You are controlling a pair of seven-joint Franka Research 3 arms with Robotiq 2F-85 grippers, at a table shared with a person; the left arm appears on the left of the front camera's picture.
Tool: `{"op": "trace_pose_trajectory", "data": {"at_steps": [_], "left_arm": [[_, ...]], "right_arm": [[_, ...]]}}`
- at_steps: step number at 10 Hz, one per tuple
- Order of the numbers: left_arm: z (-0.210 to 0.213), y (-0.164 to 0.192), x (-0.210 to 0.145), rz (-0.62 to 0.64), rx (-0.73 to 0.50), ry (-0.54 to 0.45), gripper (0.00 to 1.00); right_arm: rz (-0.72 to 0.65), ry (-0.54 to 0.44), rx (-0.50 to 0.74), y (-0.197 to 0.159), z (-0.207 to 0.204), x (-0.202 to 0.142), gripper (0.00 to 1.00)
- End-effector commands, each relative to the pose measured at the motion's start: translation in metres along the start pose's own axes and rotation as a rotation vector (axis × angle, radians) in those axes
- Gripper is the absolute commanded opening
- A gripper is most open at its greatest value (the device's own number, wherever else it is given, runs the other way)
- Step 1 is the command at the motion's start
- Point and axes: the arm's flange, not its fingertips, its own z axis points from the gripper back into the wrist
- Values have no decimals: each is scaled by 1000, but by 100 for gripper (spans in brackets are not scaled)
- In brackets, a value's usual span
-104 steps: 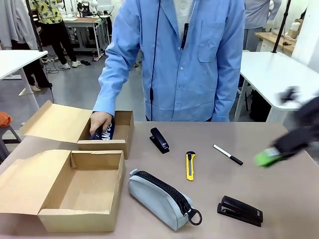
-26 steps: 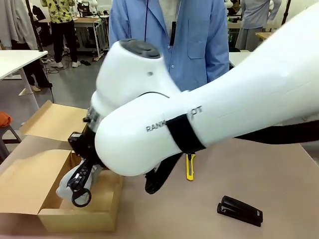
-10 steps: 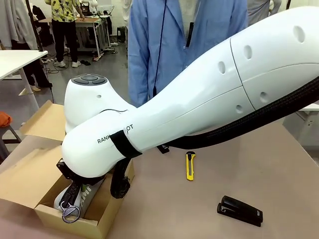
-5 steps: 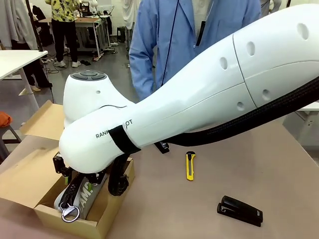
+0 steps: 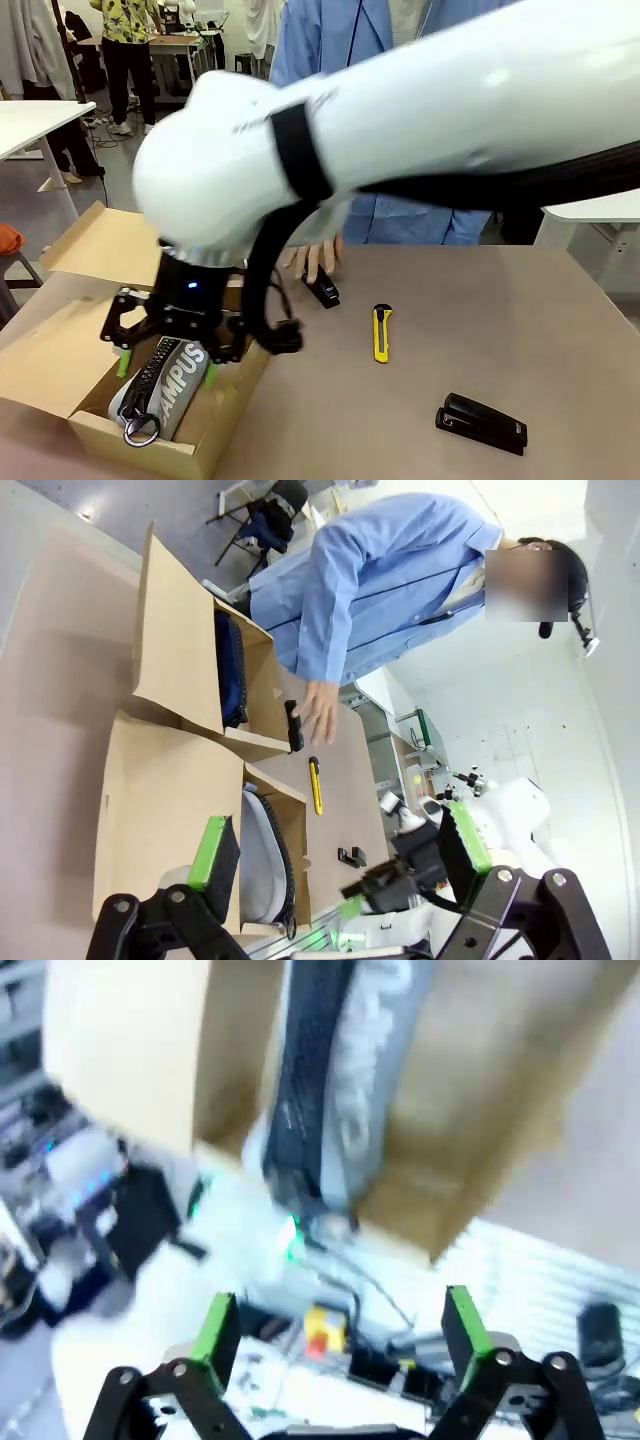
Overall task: Place items inside the box.
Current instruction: Pick up a Pencil pouch or Stapler and place it inside the Mailer Box closest to the robot.
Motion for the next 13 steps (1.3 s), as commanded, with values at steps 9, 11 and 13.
{"op": "trace_pose_trajectory", "data": {"at_steps": [9,11,13], "left_arm": [[-1,-2,1,-15,-15,-9,100],[-1,-2,1,-15,-15,-9,100],[-1,-2,1,-15,-15,-9,100]], "right_arm": [[46,72,30,-33,14,-23,100],[107,112,218,-100,68,-5,100],[74,80,498,-198,126,-8,100]]}}
